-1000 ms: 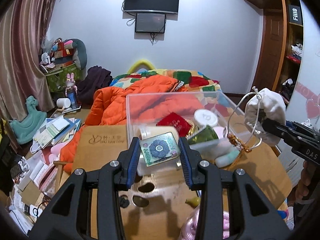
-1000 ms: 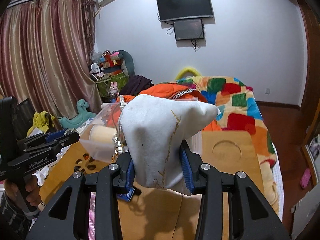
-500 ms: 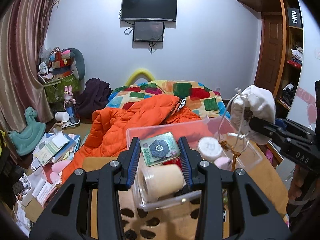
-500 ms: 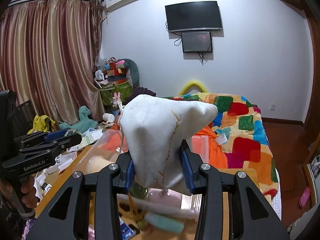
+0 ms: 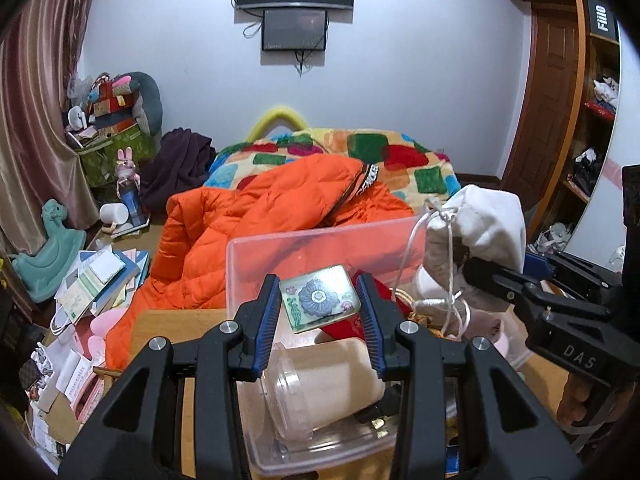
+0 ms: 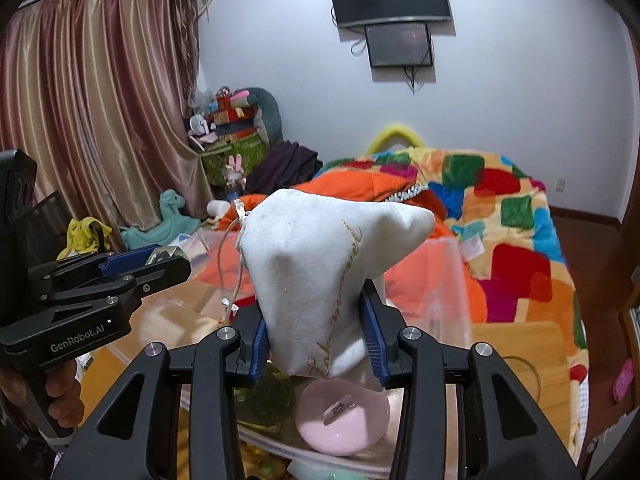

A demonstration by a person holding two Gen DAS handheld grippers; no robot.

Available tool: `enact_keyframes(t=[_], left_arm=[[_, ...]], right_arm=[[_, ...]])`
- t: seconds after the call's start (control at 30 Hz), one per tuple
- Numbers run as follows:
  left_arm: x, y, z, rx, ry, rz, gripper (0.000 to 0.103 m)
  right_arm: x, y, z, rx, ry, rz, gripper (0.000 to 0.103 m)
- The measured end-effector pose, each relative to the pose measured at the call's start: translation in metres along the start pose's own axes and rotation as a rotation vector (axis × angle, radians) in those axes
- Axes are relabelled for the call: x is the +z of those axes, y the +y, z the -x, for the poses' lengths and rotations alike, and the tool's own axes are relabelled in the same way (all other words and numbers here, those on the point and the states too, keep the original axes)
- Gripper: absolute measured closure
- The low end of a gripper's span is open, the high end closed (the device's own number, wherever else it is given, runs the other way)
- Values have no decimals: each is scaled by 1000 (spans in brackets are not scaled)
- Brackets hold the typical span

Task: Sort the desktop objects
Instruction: 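Lift and carry the white pouch in the right gripper over the bin while the left carries the green box, then open the right gripper to drop the white pouch in the bin while the left releases the green box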

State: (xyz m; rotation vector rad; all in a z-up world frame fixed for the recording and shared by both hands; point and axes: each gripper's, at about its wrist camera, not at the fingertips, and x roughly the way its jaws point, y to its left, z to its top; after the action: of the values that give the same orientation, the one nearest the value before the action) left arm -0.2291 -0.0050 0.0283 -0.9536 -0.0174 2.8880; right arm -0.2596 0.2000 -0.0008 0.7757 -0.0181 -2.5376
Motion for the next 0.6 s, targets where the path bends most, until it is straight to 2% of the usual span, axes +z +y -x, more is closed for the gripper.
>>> enact_keyframes(t=[0.33,0.53,0.6], left_arm=[[-5,-3,-24,26,38,-27,65],[-7,-4,-29,16,53,-32,65],[-8,-6,-29,19,50,-40,65]], right_arm=[[-12,3,-27,-25,62,31,65],[-10,15,-29,-75,62,90,61],[-11,18,-28,-97,58,106,56]])
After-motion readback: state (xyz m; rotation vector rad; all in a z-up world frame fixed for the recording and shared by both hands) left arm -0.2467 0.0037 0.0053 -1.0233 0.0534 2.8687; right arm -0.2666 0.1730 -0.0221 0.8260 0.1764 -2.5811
